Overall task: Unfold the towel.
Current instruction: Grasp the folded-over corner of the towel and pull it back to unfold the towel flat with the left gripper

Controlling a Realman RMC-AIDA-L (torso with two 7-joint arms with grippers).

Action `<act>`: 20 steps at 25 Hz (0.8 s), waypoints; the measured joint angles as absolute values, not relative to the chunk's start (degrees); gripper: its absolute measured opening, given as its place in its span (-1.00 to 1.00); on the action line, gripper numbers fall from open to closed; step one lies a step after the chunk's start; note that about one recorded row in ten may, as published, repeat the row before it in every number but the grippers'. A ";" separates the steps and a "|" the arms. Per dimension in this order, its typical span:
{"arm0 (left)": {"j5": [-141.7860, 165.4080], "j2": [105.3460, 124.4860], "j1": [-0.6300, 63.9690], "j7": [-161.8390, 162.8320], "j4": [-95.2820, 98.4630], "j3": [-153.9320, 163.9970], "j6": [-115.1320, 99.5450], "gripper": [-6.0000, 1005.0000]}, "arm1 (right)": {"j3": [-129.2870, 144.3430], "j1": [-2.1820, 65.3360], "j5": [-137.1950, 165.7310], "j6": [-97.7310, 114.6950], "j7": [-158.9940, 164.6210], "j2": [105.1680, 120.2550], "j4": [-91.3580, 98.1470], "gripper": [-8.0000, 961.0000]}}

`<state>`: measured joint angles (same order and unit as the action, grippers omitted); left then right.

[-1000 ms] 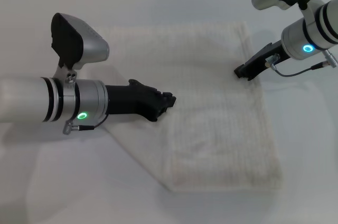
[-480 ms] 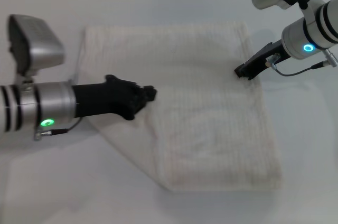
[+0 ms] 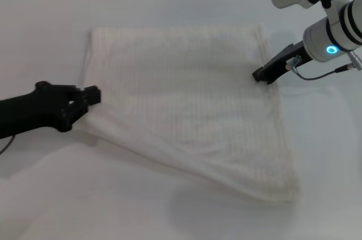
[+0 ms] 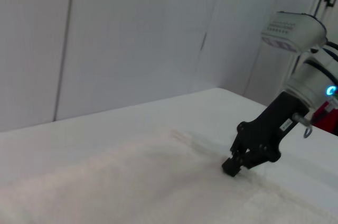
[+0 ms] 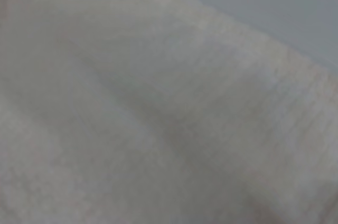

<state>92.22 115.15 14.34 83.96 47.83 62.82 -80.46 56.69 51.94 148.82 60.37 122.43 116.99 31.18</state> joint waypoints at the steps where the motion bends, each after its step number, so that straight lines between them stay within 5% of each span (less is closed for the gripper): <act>1: 92.22 114.53 13.87 83.58 47.06 62.20 -81.07 -0.90 | 56.68 51.94 148.88 60.34 122.43 116.98 31.16 -0.99; 20: 92.19 113.82 11.07 72.31 41.58 59.70 -88.88 -0.90 | 56.69 51.76 149.52 60.29 122.88 116.97 31.11 -0.99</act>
<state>92.19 113.82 11.07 72.31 41.58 59.70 -88.88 56.69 51.76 149.52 60.29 122.88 116.97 31.11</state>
